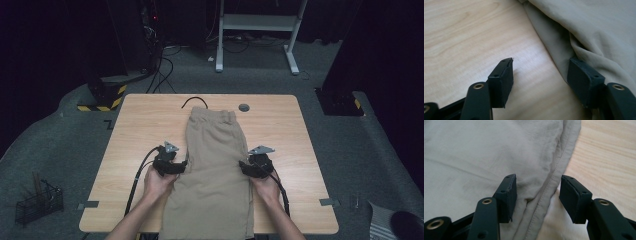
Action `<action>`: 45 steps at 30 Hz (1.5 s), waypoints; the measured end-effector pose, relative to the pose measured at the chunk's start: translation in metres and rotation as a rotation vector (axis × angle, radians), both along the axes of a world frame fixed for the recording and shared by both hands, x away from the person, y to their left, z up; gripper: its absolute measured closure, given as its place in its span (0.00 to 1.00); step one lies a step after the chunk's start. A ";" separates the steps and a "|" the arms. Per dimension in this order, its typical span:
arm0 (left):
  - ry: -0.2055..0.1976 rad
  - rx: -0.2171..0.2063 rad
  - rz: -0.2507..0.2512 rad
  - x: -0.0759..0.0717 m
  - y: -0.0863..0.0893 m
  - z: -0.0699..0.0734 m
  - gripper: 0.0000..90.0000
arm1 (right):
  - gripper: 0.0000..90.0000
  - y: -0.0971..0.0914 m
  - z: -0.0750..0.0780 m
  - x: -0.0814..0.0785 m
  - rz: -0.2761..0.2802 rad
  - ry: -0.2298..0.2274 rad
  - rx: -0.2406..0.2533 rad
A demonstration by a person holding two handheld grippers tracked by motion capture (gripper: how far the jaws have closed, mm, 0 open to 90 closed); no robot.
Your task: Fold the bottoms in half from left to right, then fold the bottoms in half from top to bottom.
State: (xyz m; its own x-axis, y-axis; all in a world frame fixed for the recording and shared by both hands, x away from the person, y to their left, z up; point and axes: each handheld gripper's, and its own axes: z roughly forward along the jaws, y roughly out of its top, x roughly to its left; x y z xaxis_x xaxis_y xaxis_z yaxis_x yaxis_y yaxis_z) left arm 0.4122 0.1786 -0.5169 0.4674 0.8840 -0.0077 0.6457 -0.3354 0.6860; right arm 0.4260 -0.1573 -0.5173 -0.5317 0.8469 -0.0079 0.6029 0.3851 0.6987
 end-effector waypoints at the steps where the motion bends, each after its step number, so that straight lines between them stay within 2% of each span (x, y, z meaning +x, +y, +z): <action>1: 0.001 -0.002 -0.004 -0.003 0.000 0.000 0.42 | 0.53 -0.001 0.000 -0.003 0.007 0.003 -0.004; 3: 0.010 -0.004 -0.011 -0.006 0.000 0.000 0.41 | 0.53 -0.002 0.002 -0.007 0.018 0.013 -0.014; 5: 0.017 -0.044 -0.004 -0.003 0.003 0.001 0.37 | 0.52 -0.002 0.004 -0.009 0.018 0.010 -0.023; 8: 0.023 -0.103 0.010 0.004 0.006 0.005 0.32 | 0.50 -0.005 0.008 -0.008 -0.002 -0.013 0.017; 14: 0.031 -0.152 0.017 0.018 0.001 0.010 0.28 | 0.46 -0.004 0.012 -0.001 -0.023 -0.017 0.045; 19: 0.049 -0.122 0.022 0.027 -0.006 0.006 0.28 | 0.45 -0.002 0.008 0.008 -0.046 0.012 0.045; 22: 0.064 -0.119 0.020 0.027 -0.009 0.005 0.29 | 0.44 -0.002 0.005 0.011 -0.055 0.032 0.034; 25: 0.066 -0.111 0.014 0.026 -0.010 0.006 0.30 | 0.44 -0.004 0.004 0.009 -0.062 0.041 0.033; 28: 0.088 -0.108 0.012 0.025 -0.010 0.004 0.30 | 0.44 -0.005 0.003 0.007 -0.063 0.054 0.029; 34: 0.088 -0.084 -0.002 0.023 -0.015 0.005 0.30 | 0.47 -0.001 0.003 0.005 -0.069 0.047 0.009; 35: 0.096 -0.088 -0.004 0.022 -0.016 0.005 0.30 | 0.49 0.001 0.003 0.004 -0.066 0.044 -0.001; 37: 0.094 -0.126 -0.003 0.021 -0.013 0.009 0.29 | 0.49 0.002 0.003 0.003 -0.063 0.048 0.000; 38: 0.085 -0.160 0.001 0.020 -0.010 0.012 0.29 | 0.50 0.001 0.003 0.003 -0.063 0.050 0.001; 40: 0.104 -0.221 -0.007 0.017 -0.005 0.017 0.29 | 0.50 0.002 0.003 0.003 -0.062 0.051 0.001; 43: 0.110 -0.186 -0.047 0.011 -0.010 0.017 0.25 | 0.49 0.001 0.004 0.002 -0.061 0.056 0.007; 45: 0.111 -0.171 -0.054 0.010 -0.013 0.015 0.24 | 0.47 0.000 0.004 0.001 -0.059 0.064 0.023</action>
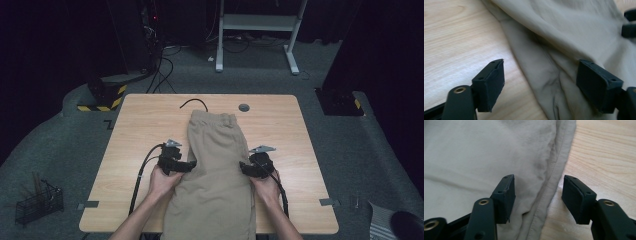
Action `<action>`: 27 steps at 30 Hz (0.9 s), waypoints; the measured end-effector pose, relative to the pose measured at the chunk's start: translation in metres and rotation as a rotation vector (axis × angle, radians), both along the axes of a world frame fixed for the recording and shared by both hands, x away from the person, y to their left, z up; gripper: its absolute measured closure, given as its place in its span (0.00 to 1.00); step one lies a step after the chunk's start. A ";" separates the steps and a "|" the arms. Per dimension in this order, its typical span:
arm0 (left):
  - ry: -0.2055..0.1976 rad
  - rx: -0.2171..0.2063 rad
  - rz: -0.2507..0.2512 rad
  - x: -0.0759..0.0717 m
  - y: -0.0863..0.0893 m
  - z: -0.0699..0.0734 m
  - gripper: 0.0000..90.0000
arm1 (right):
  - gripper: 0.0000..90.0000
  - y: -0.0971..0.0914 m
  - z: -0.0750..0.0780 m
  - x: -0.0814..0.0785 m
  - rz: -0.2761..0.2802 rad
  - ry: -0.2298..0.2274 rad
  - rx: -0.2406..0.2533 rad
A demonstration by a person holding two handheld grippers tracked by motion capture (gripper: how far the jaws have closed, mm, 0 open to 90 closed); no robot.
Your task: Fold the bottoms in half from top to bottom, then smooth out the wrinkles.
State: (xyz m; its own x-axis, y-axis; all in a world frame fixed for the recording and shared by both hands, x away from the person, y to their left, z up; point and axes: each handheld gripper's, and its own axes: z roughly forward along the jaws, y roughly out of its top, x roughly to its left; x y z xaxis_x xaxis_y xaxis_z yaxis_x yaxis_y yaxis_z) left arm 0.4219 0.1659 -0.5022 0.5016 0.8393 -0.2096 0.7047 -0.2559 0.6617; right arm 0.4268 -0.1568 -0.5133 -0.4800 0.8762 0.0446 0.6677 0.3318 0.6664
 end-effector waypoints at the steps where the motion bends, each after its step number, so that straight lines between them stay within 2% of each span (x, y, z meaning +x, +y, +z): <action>1: 0.010 0.001 0.001 0.001 -0.001 -0.002 0.23 | 0.46 0.000 0.000 -0.002 0.002 0.004 0.009; 4: 0.029 0.018 0.003 0.003 -0.003 -0.009 0.23 | 0.45 0.001 0.000 -0.009 0.009 0.003 -0.003; 6: 0.006 0.050 -0.001 0.002 -0.006 -0.010 0.23 | 0.45 0.001 0.000 -0.012 0.012 -0.003 -0.010; 9: -0.036 0.146 -0.007 -0.003 -0.014 -0.010 0.28 | 0.47 0.005 -0.001 -0.016 0.010 -0.020 -0.032; 11: -0.047 0.186 -0.006 -0.004 -0.017 -0.010 0.30 | 0.50 0.007 -0.001 -0.018 0.016 -0.017 -0.034; 14: -0.062 0.192 -0.023 -0.006 -0.022 -0.009 0.40 | 0.56 0.009 0.000 -0.020 0.012 -0.018 -0.031; 16: -0.071 0.183 -0.035 -0.009 -0.025 -0.009 0.51 | 0.61 0.009 -0.001 -0.021 0.023 -0.025 -0.026; 20: -0.092 0.175 -0.051 -0.011 -0.026 -0.009 0.68 | 0.78 0.012 0.000 -0.023 0.048 -0.019 -0.015; 23: -0.086 0.150 -0.060 -0.011 -0.027 -0.010 0.79 | 0.88 0.014 -0.001 -0.024 0.074 -0.021 -0.002; 27: -0.064 0.119 -0.069 -0.008 -0.024 -0.009 0.88 | 0.94 0.013 -0.001 -0.023 0.096 -0.014 0.010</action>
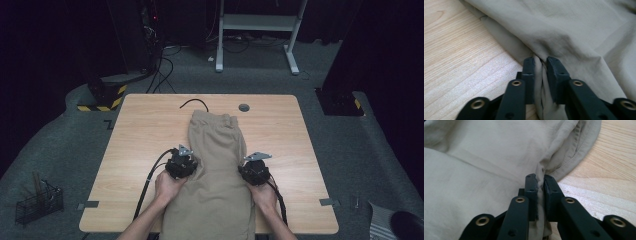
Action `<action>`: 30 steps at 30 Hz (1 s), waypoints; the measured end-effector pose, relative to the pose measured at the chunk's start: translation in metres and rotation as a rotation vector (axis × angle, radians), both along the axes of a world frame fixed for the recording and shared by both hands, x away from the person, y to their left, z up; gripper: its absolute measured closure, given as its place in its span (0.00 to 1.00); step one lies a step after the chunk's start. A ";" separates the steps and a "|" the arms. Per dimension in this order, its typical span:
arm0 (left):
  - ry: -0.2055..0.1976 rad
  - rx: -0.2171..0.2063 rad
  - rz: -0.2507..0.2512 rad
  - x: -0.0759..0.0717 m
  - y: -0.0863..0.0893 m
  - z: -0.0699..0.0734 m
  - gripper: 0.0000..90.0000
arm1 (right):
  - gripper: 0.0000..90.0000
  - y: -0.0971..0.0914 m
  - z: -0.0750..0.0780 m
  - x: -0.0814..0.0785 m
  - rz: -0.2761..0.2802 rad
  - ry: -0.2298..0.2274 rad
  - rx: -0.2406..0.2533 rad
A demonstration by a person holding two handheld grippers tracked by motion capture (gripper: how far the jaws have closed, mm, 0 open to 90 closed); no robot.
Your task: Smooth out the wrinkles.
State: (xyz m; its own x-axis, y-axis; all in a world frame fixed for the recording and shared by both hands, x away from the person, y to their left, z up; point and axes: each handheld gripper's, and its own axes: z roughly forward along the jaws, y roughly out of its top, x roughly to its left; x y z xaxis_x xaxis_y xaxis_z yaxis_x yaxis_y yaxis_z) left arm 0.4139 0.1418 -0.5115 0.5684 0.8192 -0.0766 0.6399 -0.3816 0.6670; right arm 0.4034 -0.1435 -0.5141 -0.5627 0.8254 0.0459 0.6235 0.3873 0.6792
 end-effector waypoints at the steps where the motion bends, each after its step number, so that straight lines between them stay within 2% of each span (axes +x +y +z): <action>1: 0.004 -0.005 -0.002 0.001 0.001 0.000 0.89 | 0.95 0.000 0.000 0.000 0.004 -0.004 -0.002; 5: 0.001 -0.020 -0.023 0.003 0.005 0.001 0.93 | 0.96 -0.002 0.000 0.002 0.019 -0.012 0.000; 7: -0.002 -0.049 -0.026 0.004 0.009 0.003 0.94 | 0.97 -0.004 0.003 0.002 0.024 -0.024 0.009; 12: -0.035 -0.099 -0.032 0.005 0.017 0.018 0.94 | 0.97 -0.004 0.019 0.001 0.041 -0.094 0.029; 15: -0.056 -0.137 -0.033 0.005 0.023 0.031 0.94 | 0.97 -0.007 0.030 0.003 0.044 -0.127 0.062; 19: -0.097 -0.163 -0.035 0.004 0.029 0.048 0.94 | 0.97 -0.006 0.046 0.005 0.054 -0.173 0.072; 24: -0.173 -0.192 -0.046 -0.003 0.035 0.071 0.94 | 0.97 -0.005 0.067 -0.001 0.073 -0.263 0.077; 27: -0.224 -0.206 -0.055 -0.010 0.037 0.087 0.94 | 0.97 -0.003 0.081 -0.008 0.081 -0.322 0.078; 30: -0.273 -0.233 -0.072 -0.024 0.041 0.107 0.94 | 0.97 -0.004 0.100 -0.022 0.093 -0.391 0.099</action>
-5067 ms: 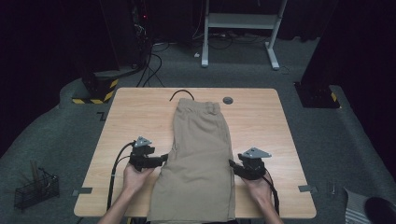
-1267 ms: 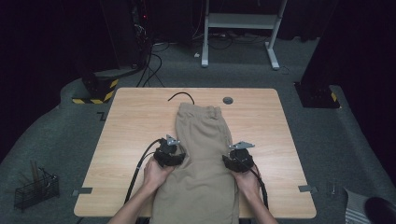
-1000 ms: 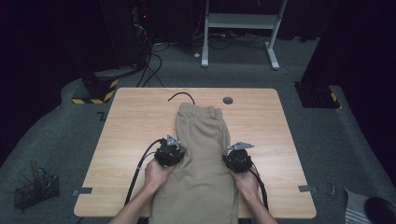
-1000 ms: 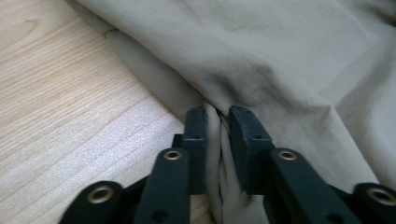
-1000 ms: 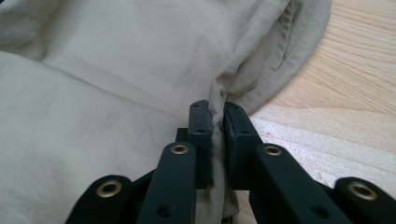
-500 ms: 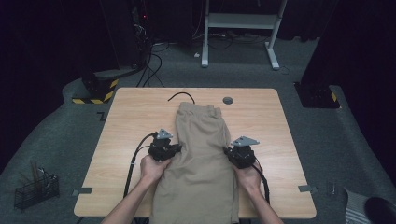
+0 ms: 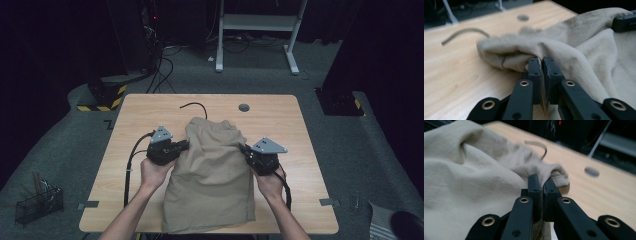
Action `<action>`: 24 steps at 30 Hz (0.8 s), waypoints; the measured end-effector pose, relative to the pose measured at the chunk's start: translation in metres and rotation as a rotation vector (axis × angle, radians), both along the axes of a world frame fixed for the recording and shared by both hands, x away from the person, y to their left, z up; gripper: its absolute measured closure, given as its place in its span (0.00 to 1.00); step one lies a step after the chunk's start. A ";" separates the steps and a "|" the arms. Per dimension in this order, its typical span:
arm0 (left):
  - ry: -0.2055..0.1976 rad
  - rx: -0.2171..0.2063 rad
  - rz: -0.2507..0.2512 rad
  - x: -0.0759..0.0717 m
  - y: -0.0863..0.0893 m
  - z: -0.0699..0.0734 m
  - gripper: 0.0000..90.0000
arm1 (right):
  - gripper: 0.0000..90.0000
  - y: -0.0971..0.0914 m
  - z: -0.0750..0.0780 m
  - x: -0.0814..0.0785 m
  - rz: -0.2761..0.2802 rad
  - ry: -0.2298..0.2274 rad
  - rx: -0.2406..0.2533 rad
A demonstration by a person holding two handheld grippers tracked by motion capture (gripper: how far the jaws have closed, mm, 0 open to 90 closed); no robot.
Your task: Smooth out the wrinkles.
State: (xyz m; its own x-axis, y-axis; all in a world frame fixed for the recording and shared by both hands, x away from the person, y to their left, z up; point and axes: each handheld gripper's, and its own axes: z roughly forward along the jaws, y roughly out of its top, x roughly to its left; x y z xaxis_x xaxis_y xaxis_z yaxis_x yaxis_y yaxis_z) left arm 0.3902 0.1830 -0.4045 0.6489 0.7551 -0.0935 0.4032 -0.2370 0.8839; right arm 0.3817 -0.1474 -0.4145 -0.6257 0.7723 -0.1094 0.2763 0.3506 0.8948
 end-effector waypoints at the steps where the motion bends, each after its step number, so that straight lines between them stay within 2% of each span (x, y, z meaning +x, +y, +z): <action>1: -0.023 -0.005 -0.008 -0.007 0.001 0.009 0.94 | 0.97 0.000 0.008 -0.007 0.007 -0.026 0.004; 5: -0.105 -0.030 -0.038 -0.038 0.005 0.050 0.94 | 0.97 -0.001 0.047 -0.041 0.029 -0.150 0.014; 7: -0.123 -0.057 -0.048 -0.048 0.007 0.068 0.94 | 0.97 -0.002 0.067 -0.056 0.034 -0.198 0.033; 9: -0.136 -0.066 -0.042 -0.047 0.008 0.081 0.94 | 0.97 -0.003 0.083 -0.063 0.034 -0.229 0.058; 10: -0.135 -0.069 -0.032 -0.041 0.007 0.084 0.94 | 0.97 -0.003 0.088 -0.062 0.031 -0.232 0.066; 12: -0.097 -0.085 -0.014 -0.020 0.006 0.081 0.94 | 0.97 -0.001 0.091 -0.050 0.011 -0.225 0.067; 15: -0.018 -0.071 0.031 0.021 0.002 0.061 0.94 | 0.97 0.001 0.077 -0.010 -0.028 -0.146 0.062; 18: 0.055 -0.046 0.066 0.051 -0.002 0.033 0.94 | 0.97 0.004 0.049 0.027 -0.069 -0.058 0.033; 21: 0.099 -0.032 0.083 0.069 -0.005 0.014 0.94 | 0.97 0.005 0.021 0.052 -0.096 0.010 0.003; 24: 0.112 -0.003 0.093 0.081 -0.008 0.002 0.94 | 0.97 0.005 0.002 0.069 -0.118 0.053 -0.011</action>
State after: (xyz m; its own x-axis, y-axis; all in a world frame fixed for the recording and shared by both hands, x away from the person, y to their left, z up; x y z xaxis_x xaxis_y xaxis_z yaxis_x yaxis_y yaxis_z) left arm 0.4711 0.1746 -0.4028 0.5612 0.8113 -0.1640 0.5197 -0.1911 0.8327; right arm 0.4505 -0.1421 -0.4130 -0.5353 0.8401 -0.0875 0.3628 0.3222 0.8744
